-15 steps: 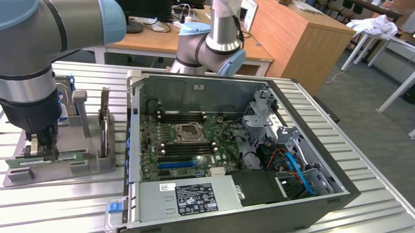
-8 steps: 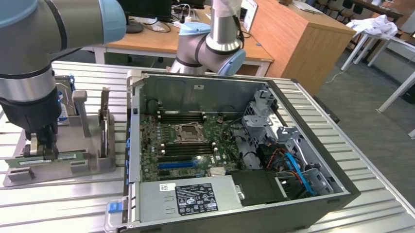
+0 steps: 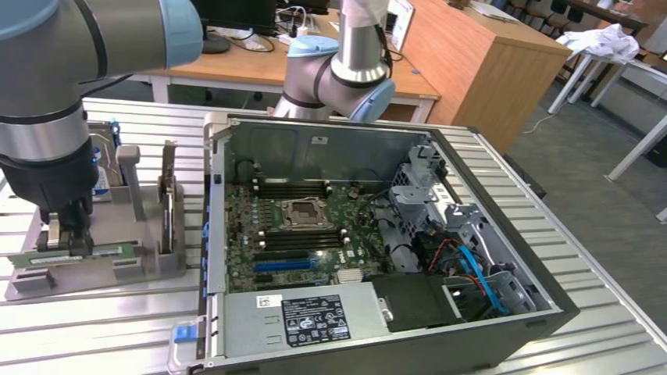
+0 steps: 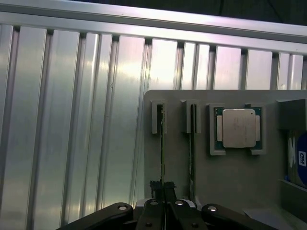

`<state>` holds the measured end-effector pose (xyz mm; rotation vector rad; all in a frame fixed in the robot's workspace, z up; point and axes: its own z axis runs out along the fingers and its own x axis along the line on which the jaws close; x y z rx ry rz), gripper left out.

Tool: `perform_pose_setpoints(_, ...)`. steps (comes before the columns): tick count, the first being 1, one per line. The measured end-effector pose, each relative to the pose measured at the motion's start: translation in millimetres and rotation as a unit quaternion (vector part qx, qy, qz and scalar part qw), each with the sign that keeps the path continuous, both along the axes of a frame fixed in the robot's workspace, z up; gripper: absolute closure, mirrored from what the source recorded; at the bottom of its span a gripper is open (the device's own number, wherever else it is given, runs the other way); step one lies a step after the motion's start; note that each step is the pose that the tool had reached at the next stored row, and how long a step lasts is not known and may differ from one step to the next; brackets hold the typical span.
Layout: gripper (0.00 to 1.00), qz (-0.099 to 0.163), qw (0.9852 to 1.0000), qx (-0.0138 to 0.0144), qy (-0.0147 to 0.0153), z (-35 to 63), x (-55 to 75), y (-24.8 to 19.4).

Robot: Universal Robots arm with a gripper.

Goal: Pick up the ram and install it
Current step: 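Pick up the ram and move it above insertion slot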

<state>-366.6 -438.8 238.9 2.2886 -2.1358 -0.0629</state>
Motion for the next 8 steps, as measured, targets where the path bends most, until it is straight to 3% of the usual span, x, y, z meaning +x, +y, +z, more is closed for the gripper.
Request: perform_pose_setpoints(8,0.88,0.0,1.0,0.0,0.0,3.2,0.0,0.0)
